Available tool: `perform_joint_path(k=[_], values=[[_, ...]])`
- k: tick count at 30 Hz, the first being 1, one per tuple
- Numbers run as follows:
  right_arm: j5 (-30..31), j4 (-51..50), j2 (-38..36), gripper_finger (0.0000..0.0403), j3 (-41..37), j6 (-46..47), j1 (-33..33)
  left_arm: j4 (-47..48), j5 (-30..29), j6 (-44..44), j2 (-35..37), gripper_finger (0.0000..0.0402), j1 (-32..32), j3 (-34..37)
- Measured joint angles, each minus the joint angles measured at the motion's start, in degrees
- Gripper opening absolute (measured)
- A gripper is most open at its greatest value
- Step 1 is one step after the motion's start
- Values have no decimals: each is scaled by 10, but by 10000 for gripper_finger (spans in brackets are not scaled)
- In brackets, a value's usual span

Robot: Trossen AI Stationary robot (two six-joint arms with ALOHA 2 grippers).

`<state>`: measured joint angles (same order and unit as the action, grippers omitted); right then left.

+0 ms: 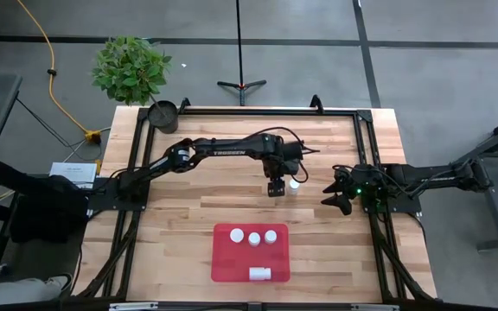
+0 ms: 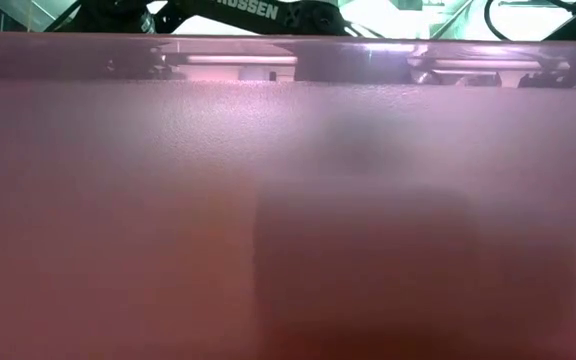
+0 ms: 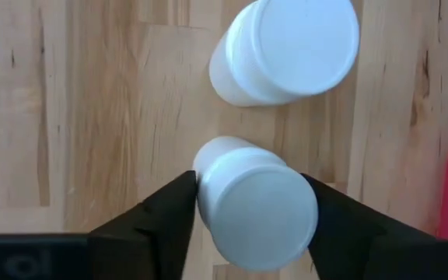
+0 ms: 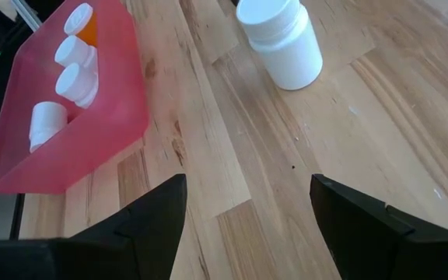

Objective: Pick and place pill bottles into a basket
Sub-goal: Put the white pill bottle into the red bin

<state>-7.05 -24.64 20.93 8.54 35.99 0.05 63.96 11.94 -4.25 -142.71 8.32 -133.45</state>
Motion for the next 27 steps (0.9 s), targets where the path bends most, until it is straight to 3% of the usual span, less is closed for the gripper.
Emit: perform_joint_path(k=[5, 18, 27], values=[[0, 0, 0, 264, 0, 0, 0, -1, 6, 0, 0, 210, 0, 0], [0, 0, 0, 264, 0, 0, 0, 20, 11, 1, 4, 210, 7, -16], [0, -3, 0, 263, 0, 0, 0, 32, 13, 1, 52, 210, 29, -16]])
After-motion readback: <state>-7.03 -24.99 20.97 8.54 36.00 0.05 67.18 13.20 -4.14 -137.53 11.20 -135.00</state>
